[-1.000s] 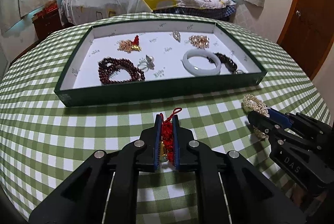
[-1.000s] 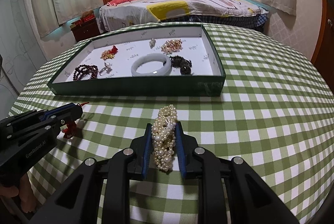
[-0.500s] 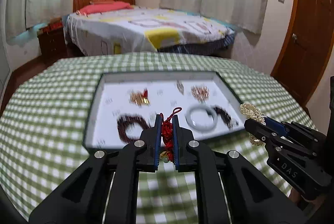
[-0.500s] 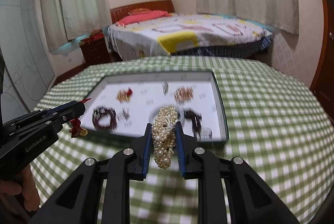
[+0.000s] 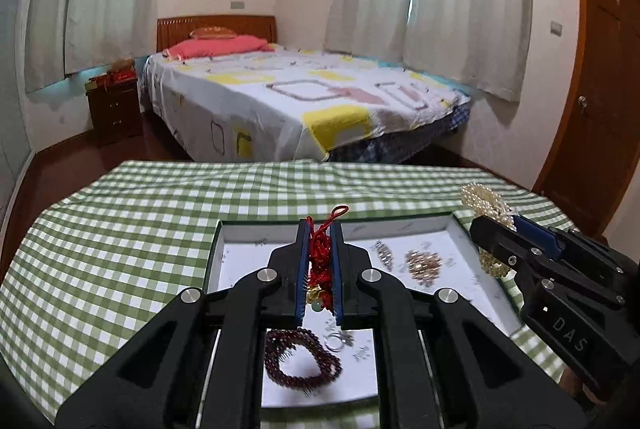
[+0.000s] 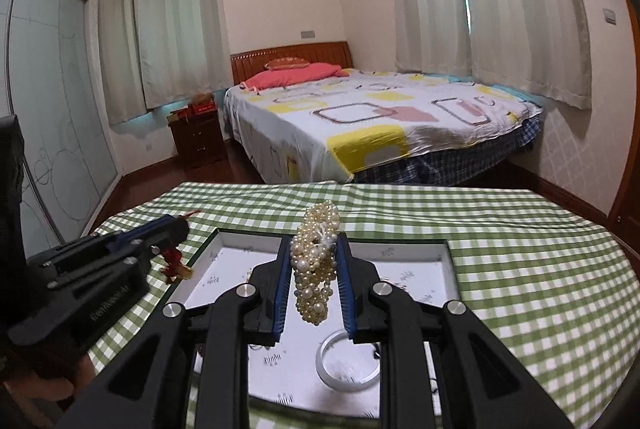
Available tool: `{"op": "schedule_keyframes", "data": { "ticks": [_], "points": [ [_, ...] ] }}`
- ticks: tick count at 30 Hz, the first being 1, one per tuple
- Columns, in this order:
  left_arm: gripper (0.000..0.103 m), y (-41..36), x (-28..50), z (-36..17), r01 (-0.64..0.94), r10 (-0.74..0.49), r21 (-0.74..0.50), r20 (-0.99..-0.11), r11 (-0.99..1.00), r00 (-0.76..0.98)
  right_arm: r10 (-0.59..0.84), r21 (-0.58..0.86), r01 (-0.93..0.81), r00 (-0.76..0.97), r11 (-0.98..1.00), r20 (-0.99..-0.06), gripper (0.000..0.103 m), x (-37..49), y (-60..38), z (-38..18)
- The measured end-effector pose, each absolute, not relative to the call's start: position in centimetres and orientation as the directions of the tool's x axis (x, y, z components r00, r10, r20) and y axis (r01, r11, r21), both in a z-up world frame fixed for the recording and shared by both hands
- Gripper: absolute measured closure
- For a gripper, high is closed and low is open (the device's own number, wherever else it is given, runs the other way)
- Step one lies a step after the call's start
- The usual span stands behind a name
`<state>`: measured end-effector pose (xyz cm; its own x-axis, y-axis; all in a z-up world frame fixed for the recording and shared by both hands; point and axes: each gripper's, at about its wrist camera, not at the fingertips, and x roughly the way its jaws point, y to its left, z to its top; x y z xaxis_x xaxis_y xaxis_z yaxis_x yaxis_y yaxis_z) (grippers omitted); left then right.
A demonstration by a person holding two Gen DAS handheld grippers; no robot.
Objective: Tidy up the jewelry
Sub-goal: 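Carry both items into the green box and open both grippers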
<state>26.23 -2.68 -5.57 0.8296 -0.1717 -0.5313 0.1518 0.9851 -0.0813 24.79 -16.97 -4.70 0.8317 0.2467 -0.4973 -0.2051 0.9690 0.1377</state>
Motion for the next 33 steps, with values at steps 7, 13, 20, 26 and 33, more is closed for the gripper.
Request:
{"op": "schedule_keyframes", "data": {
  "ticks": [7, 13, 20, 26, 33],
  "points": [
    [0.093, -2.0, 29.7, -10.8, 0.116, -0.135, -0.072, -0.64, 0.991, 0.756, 0.253, 0.137, -0.214, 0.762, 0.967, -0.596, 0.081, 28.4, -15.1, -9.8],
    [0.093, -1.0, 31.2, -13.8, 0.091, -0.117, -0.075, -0.703, 0.993, 0.701, 0.236, 0.133, -0.198, 0.714, 0.971, -0.659, 0.081, 29.6, -14.8, -12.6],
    [0.093, -0.8, 31.9, -15.1, 0.086, -0.116, -0.078, -0.733, 0.993, 0.67, 0.217, 0.126, -0.183, 0.668, 0.975, -0.711, 0.081, 30.8, -14.8, -14.0],
    [0.092, -0.8, 32.2, -15.8, 0.081, -0.109, -0.073, -0.749, 0.994, 0.654, 0.217, 0.124, -0.188, 0.642, 0.974, -0.735, 0.081, 31.4, -14.6, -14.6],
    [0.073, -1.2, 32.5, -16.0, 0.076, -0.101, -0.067, -0.758, 0.995, 0.644, 0.218, 0.133, -0.179, 0.643, 0.975, -0.734, 0.055, 31.1, -14.8, -14.5]
  ]
}}
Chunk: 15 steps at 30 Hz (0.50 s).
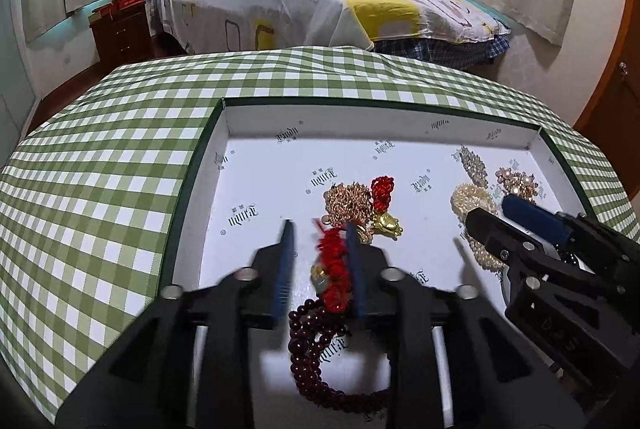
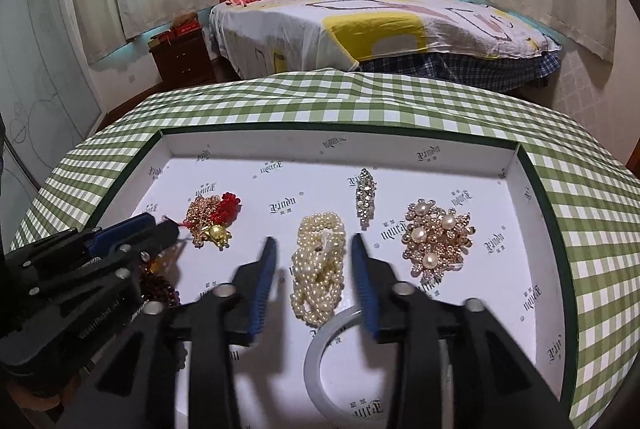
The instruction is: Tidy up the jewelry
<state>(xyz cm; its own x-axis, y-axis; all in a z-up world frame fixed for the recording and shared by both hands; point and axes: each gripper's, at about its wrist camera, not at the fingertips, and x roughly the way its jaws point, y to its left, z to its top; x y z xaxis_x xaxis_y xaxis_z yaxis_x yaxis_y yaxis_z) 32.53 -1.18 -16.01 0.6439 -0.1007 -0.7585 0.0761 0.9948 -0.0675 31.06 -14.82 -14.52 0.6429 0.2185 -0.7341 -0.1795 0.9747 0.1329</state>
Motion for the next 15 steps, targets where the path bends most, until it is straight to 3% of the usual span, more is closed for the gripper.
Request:
{"op": "schedule_keyframes", "data": {
  "ticks": [3, 5, 7, 15],
  "points": [
    [0.064, -1.3, 32.5, -15.9, 0.076, -0.1, -0.066, -0.756, 0.995, 0.646, 0.211, 0.128, -0.173, 0.649, 0.976, -0.731, 0.053, 30.8, -14.9, -14.4],
    [0.051, -1.1, 32.2, -15.7, 0.069, -0.096, -0.067, -0.748, 0.995, 0.656, 0.208, 0.127, -0.169, 0.654, 0.977, -0.727, 0.05, 30.6, -15.1, -14.2],
    [0.051, -1.1, 31.8, -15.4, 0.072, -0.094, -0.061, -0.744, 0.996, 0.662, 0.2, 0.121, -0.163, 0.664, 0.979, -0.721, 0.046, 30.3, -15.3, -13.9],
    [0.033, -1.2, 28.8, -13.8, 0.08, -0.077, -0.03, -0.719, 0.996, 0.691, 0.163, 0.095, -0.136, 0.694, 0.986, -0.701, 0.031, 28.4, -16.6, -12.4]
  ]
}}
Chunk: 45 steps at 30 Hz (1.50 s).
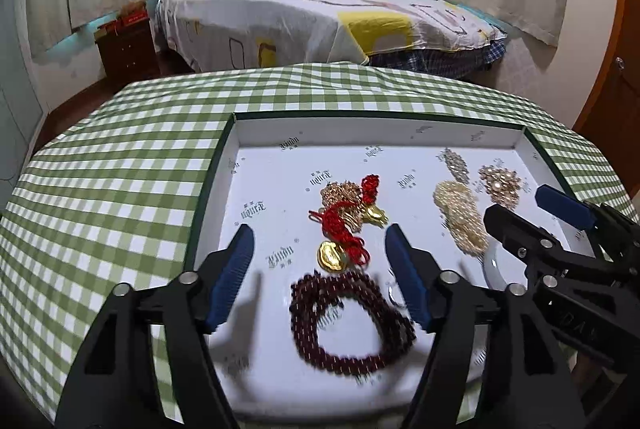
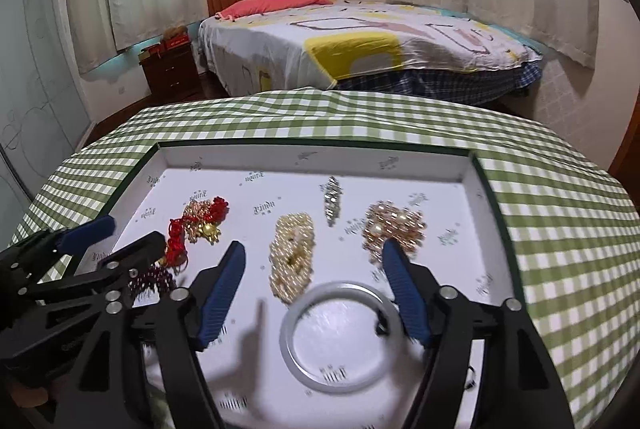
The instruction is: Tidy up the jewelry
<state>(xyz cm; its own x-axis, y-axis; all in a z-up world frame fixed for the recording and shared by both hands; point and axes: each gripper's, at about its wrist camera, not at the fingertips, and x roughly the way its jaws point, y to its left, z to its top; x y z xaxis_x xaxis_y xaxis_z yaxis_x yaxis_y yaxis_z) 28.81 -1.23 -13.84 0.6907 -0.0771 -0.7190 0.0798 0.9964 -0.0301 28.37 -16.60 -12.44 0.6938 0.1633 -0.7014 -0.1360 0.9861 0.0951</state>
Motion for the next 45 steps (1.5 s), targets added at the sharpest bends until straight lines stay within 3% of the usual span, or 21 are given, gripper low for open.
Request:
{"op": "schedule_keyframes", "data": {
  "ticks": [4, 13, 45],
  "points": [
    [0.023, -1.2, 26.6, -12.7, 0.076, -0.065, -0.015, -0.701, 0.997, 0.71, 0.142, 0.082, -0.118, 0.706, 0.99, -0.694, 0.027, 26.4, -17.6, -11.9],
    [0.015, -1.4, 20.7, -10.2, 0.08, -0.067, -0.011, -0.673, 0.997, 0.736, 0.117, 0.083, -0.083, 0.72, 0.993, -0.684, 0.025, 21.1, -19.2, -10.5],
    [0.007, 1.1, 4.2, 2.5, 0.01, -0.012, -0.007, -0.465, 1.0, 0.885, 0.168, 0.046, -0.167, 0.858, 0.985, -0.485, 0.021, 6.3, -18.3, 0.9]
  ]
}}
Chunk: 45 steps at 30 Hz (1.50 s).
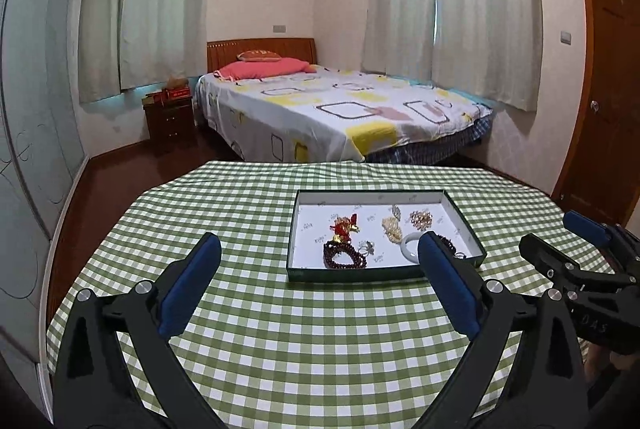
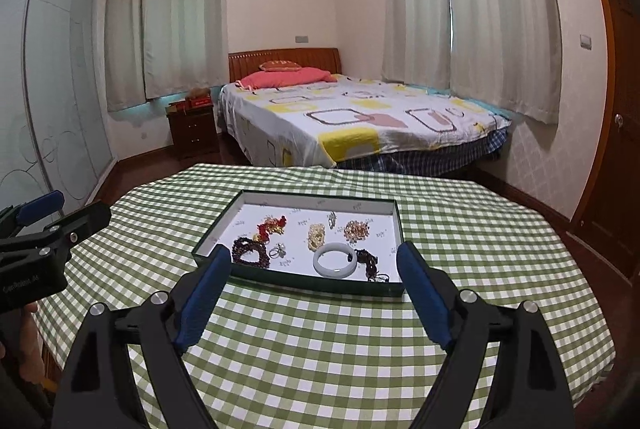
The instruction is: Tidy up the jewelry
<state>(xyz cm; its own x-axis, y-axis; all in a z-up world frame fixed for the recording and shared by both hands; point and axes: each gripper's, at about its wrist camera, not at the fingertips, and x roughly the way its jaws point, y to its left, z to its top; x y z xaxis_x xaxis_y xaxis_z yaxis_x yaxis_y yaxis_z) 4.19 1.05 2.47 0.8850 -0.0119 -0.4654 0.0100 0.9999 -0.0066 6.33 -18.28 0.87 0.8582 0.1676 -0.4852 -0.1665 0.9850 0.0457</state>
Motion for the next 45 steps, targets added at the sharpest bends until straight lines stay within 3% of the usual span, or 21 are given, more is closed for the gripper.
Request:
{"op": "schedule_keyframes", "data": {
  "ticks": [13, 45],
  "points": [
    [0.007, 1.4, 2.4, 3.7, 0.0, -0.011, -0.026, -0.427, 1.0, 0.904, 0.161, 0.032, -0.165, 0.88, 0.986, -0.446, 0.02, 4.2, -18.2, 2.2],
    [0.006, 1.6, 2.2, 3.3, 0.004, -0.019, -0.036, -0.43, 0.999, 0.903, 0.152, 0.028, -0.155, 0.887, 0.987, -0.436, 0.02, 3.7, -18.2, 2.6]
  ]
}}
